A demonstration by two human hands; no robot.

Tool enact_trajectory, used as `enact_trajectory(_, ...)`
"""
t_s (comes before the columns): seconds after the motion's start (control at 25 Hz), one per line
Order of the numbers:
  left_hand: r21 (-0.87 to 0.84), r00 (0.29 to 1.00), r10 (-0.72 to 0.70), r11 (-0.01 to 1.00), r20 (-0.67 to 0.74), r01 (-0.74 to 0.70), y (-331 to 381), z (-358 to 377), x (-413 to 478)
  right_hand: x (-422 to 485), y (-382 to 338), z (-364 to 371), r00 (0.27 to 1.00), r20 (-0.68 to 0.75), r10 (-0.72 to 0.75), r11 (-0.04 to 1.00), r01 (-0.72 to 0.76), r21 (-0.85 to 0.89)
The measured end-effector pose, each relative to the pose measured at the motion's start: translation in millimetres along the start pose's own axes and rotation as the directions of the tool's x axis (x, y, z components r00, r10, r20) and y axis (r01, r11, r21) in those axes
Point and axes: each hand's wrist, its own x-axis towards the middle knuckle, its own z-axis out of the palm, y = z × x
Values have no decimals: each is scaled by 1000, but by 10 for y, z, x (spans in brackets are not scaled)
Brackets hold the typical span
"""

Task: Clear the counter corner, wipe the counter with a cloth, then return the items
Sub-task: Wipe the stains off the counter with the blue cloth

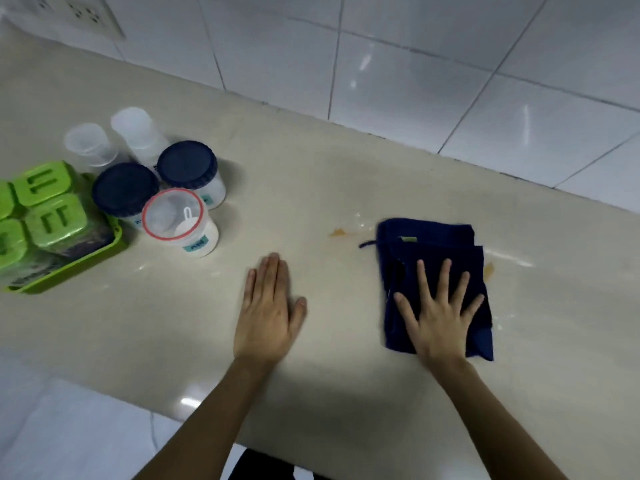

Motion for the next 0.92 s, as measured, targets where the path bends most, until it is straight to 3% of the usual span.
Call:
enact_trajectory(0.2, -27, 1000, -17, 999, -15, 16, -1, 31, 22, 240, -431, -4, 942, -1, -337, 938, 335, -87)
enact_trajectory(0.36, -35, 1000, -21, 999, -6, 21, -20, 61, 15, 528, -684, -9, 856, -12, -516, 856, 516, -36)
enact_trajectory(0.44, -49, 1000, -23, 999, -21, 22, -23, 54, 16, 755, -473, -53, 858, -40, -511, 859, 512, -1)
enact_trajectory(0.56, -80, 999, -12, 997, -53, 8, -22, 64, 19, 1085, 39, -157, 963, -79, -256, 966, 259, 17)
enact_trajectory(0.68, -96, 997, -14, 995, -72, 7, -35, 66, 29, 1213, 181, -200, 991, -39, -126, 992, 126, -5)
enact_trajectory(0.8, -81, 998, -17, 997, -59, 13, -21, 64, 33, 1094, -83, -203, 975, -31, -221, 975, 221, -2)
enact_trajectory(0.92, -38, 999, -26, 999, -23, 25, -10, 39, 31, 759, -820, -81, 862, -20, -507, 862, 506, -41)
